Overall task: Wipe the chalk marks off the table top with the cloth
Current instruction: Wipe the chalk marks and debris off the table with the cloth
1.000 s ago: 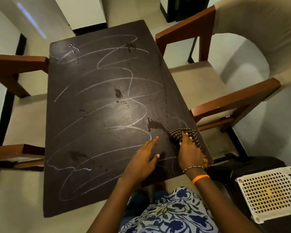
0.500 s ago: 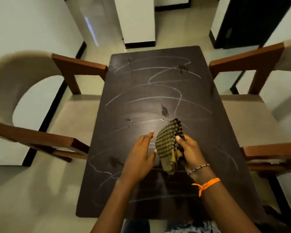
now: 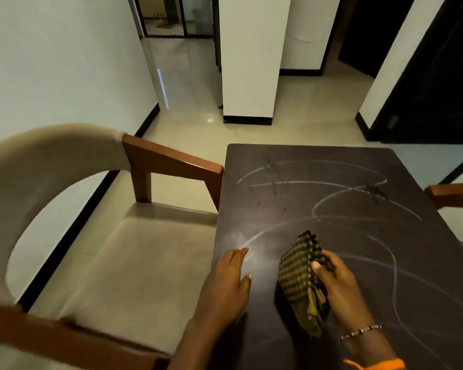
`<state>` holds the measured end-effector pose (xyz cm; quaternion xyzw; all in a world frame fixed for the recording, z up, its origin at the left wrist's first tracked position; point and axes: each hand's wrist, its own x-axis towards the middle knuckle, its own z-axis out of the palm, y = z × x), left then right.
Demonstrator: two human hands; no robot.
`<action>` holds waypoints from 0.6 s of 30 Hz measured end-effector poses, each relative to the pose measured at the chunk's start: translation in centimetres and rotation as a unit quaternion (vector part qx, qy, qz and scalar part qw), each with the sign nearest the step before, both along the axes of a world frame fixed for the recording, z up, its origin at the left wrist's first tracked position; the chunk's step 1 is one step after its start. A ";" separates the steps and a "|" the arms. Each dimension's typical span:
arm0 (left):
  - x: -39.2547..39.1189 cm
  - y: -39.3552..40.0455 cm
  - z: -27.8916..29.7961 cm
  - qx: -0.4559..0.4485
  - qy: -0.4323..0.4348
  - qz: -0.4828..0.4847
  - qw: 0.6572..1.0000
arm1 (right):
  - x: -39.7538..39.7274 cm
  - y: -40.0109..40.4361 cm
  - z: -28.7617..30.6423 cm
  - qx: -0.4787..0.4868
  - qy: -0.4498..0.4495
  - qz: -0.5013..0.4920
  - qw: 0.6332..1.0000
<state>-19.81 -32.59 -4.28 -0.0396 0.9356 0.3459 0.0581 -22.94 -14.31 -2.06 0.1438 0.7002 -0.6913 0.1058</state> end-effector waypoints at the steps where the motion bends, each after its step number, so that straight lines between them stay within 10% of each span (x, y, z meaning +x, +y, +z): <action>1: -1.8 -0.7 -0.5 -0.003 -0.011 0.001 1.000 | -1.5 -0.7 -0.2 0.023 0.014 0.001 1.000; 7: -13.1 -3.4 -2.1 -0.056 -0.061 0.005 0.997 | -12.4 -4.4 -0.4 0.268 0.169 0.033 0.948; 18: -19.6 -5.9 -7.8 -0.100 -0.125 0.049 0.986 | -24.7 -14.6 -13.1 0.555 0.257 0.345 0.712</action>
